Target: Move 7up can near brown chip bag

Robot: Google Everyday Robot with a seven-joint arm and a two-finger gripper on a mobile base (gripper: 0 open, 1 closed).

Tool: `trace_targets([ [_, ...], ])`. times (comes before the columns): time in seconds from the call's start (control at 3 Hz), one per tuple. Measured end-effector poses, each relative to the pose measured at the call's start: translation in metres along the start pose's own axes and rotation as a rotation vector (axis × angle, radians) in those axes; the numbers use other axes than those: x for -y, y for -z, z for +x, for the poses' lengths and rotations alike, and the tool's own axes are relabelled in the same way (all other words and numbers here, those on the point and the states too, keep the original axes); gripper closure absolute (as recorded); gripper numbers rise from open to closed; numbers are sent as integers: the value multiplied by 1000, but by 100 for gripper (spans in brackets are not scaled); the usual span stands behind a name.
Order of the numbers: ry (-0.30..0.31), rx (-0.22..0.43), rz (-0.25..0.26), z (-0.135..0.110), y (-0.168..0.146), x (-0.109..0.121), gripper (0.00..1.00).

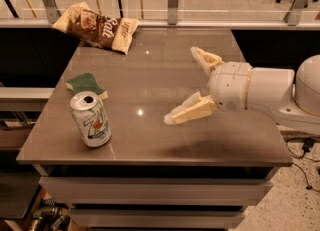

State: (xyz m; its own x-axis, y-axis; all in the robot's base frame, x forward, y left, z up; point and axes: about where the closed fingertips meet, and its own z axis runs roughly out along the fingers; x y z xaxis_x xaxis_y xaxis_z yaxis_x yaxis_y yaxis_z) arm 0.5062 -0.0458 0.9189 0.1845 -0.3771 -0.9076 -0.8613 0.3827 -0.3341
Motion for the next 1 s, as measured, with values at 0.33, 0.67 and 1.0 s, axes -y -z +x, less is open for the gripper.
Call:
trace_targets([
  [0.33, -46, 28, -24, 1, -10, -12, 0],
  [0.67, -100, 64, -35, 2, -23, -20, 0],
  [1.0, -129, 103, -44, 0, -39, -26, 0],
])
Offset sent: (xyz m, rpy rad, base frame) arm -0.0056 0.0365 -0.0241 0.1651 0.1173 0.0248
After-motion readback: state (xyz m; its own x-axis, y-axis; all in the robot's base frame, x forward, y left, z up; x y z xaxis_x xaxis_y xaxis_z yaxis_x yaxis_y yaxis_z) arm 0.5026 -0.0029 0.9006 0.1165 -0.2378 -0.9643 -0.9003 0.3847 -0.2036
